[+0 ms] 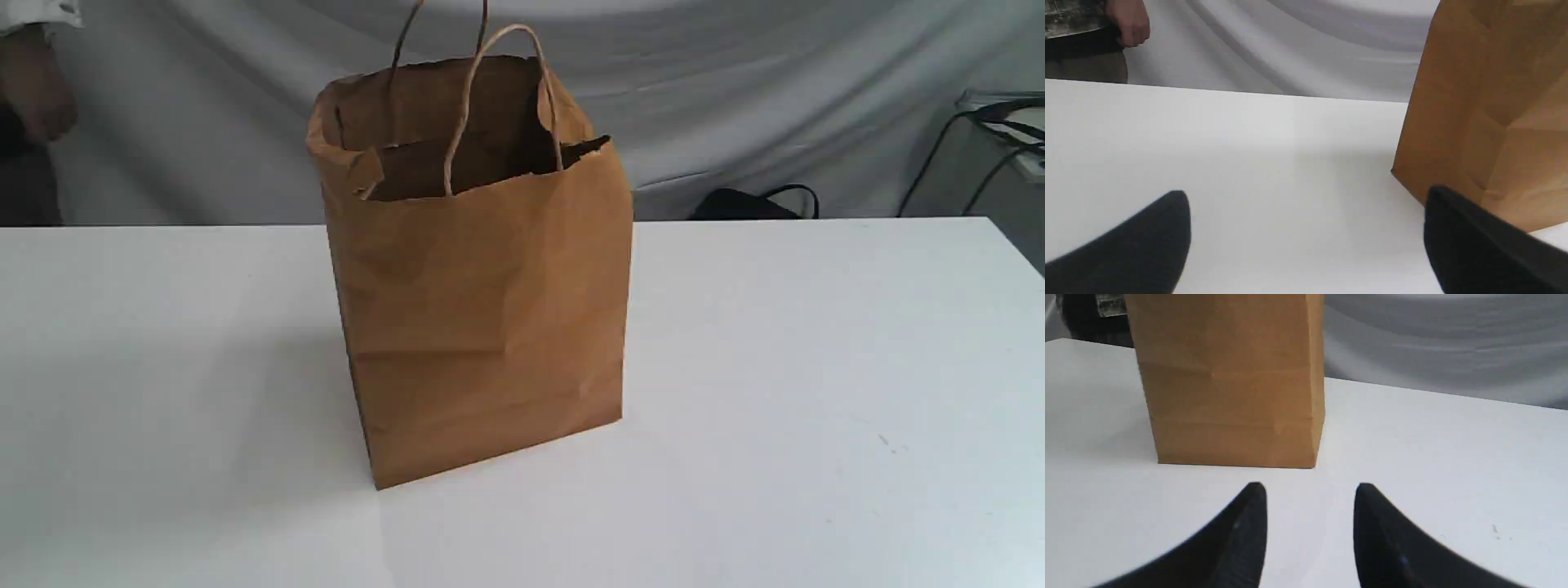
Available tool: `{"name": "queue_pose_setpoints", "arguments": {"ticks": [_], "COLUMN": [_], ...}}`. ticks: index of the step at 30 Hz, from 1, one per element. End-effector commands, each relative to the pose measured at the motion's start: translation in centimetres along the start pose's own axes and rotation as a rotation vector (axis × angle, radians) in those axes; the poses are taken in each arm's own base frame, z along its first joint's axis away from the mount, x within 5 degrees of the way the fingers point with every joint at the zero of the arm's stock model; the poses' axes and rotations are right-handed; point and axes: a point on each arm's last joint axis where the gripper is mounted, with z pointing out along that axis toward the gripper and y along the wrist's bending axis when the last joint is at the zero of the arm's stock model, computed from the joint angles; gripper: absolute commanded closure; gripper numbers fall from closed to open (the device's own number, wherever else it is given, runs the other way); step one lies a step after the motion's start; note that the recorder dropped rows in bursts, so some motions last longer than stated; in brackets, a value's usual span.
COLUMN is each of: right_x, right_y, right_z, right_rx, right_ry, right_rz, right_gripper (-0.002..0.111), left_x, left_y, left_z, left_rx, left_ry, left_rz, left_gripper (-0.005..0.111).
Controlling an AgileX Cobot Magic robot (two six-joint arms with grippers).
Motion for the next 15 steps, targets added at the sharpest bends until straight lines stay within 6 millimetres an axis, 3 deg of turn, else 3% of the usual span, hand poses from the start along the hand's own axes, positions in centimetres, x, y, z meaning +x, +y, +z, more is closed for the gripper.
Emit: {"name": "queue_pose_setpoints", "arguments": {"ticks": [1, 15], "right_x": [0.2, -0.2], "right_y": [-0.4, -2.4], "right_z": [0.0, -0.4], "right_rx": [0.071, 0.415], "right_ry": [0.005, -0.017], "right_rz": [-0.004, -0.060], "right_gripper": [0.073, 0.073], "left_x": [0.1, 0.1], "left_y": [0.0, 0.0], "left_z": [0.0, 0.0], "left_rx": [0.000, 0.000], "left_ry": [0.001, 0.001], "left_rz": [-0.001, -0.001], "left_gripper": [0.028, 0.028]}}
